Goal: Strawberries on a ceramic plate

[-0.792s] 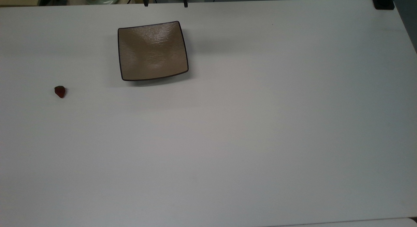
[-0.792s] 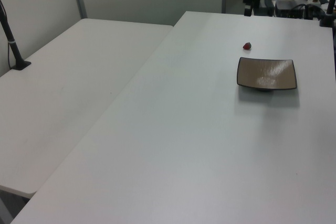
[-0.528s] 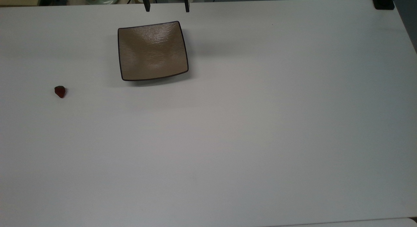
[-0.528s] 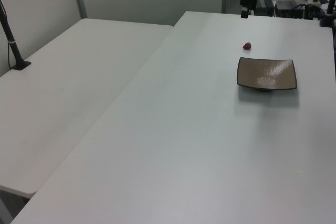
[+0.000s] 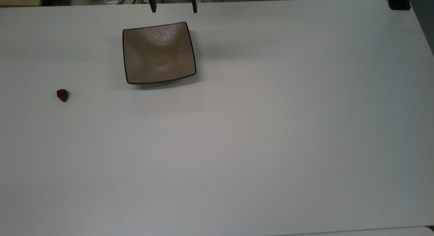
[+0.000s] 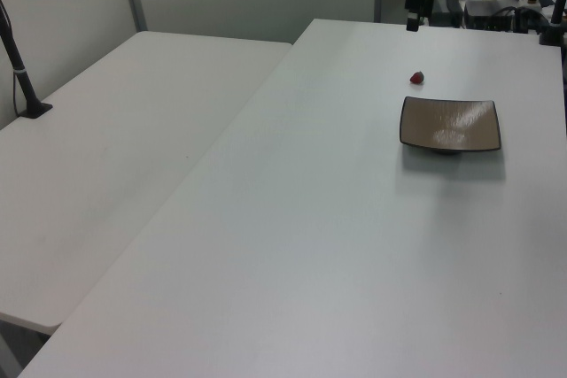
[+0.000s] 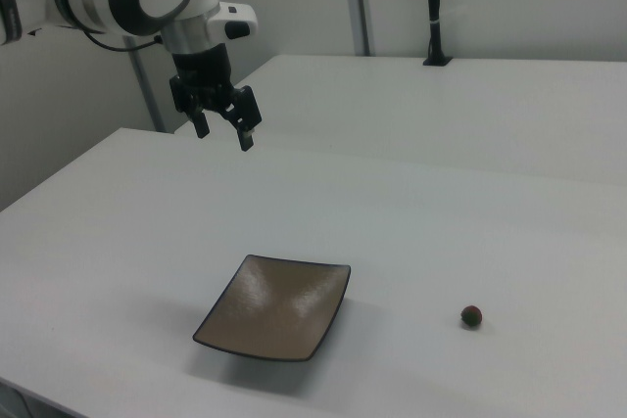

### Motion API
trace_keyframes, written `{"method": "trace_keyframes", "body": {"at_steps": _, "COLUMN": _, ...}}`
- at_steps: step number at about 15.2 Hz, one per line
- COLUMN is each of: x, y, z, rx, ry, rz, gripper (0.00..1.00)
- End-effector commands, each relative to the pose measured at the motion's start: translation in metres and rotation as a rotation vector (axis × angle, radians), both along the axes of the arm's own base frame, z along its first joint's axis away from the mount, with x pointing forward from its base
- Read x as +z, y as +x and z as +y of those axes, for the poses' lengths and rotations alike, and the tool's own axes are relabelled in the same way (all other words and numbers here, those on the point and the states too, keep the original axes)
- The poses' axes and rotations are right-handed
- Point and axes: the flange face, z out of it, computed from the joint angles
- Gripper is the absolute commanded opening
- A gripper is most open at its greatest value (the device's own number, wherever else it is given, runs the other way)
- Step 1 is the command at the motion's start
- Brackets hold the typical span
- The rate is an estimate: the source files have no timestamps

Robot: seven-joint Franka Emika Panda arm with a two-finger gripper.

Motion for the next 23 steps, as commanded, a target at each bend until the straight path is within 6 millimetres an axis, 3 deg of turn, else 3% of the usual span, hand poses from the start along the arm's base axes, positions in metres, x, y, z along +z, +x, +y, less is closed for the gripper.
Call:
{"method": "trace_keyframes", "body": {"at_steps": 1, "x": -0.004, "y": -0.002, "z": 0.001, "rx": 0.027, "ry": -0.013, "rz": -0.015, "gripper": 1.0}}
{"method": "trace_keyframes", "body": {"at_steps": 9, "x": 0.001, "y": -0.003, "z": 0.002, "rx": 0.244, "ry": -0.031, "rz": -0.034, "gripper": 1.0}}
{"method": "trace_keyframes", "body": {"at_steps": 13, "x": 0.0, "y": -0.001, "z": -0.009, "rx": 0.233, "ry": -0.034, "rz": -0.032, "gripper": 1.0}}
{"method": "trace_keyframes", "body": {"at_steps": 21, "x": -0.025, "y": 0.035, "z": -0.085, "rx": 0.103, "ry": -0.042, "rz": -0.04, "gripper": 1.0}}
{"method": "trace_keyframes", "body": {"at_steps": 23, "x": -0.044, "y": 0.045, "z": -0.109, "rx": 0.068, "ry": -0.044, "rz": -0.028, "gripper": 1.0}}
